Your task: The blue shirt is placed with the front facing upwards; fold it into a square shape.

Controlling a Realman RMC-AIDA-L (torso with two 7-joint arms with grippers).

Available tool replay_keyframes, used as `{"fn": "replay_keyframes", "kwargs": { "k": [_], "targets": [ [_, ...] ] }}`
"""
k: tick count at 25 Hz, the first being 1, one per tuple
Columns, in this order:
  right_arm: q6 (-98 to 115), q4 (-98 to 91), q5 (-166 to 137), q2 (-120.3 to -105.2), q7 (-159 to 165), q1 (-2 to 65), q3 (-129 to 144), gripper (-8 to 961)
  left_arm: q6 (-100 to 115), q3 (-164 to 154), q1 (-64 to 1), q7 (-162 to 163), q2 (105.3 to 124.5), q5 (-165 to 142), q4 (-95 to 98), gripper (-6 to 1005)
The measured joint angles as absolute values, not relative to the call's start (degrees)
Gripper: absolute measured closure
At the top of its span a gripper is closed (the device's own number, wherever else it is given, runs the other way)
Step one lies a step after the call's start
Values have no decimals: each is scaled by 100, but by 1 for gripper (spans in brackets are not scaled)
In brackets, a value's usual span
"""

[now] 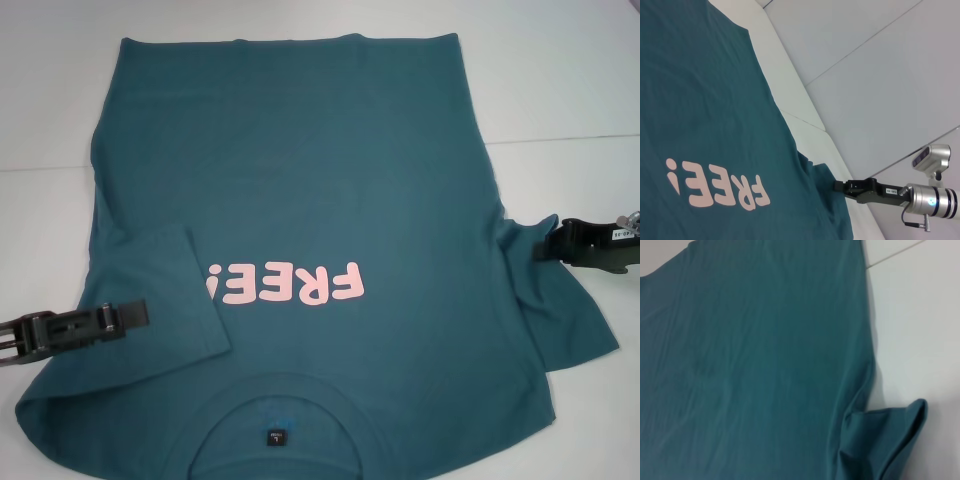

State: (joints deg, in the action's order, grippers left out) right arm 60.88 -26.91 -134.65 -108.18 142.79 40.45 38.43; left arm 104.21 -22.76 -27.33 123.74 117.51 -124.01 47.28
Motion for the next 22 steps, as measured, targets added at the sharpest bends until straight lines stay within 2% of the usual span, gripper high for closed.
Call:
{"fn": "replay_keyframes", "kwargs": {
  "k": [8,15,22],
  "targets": [
    [6068,-2690,-13474,-10808,14289,4016,3841,937,10412,-2276,-2725,12375,11750,-12401,4729,50],
    [6285,-2972,-13946,-10731,14604,3997,3812,937,10423,-2250,-2701,12375,11750,-12401,4729,51],
    [6706,-3829,-13949,-10545,15041,3768,3704,936,10437,-2144,-2652,12375,11746,-12401,4728,51]
  ]
}}
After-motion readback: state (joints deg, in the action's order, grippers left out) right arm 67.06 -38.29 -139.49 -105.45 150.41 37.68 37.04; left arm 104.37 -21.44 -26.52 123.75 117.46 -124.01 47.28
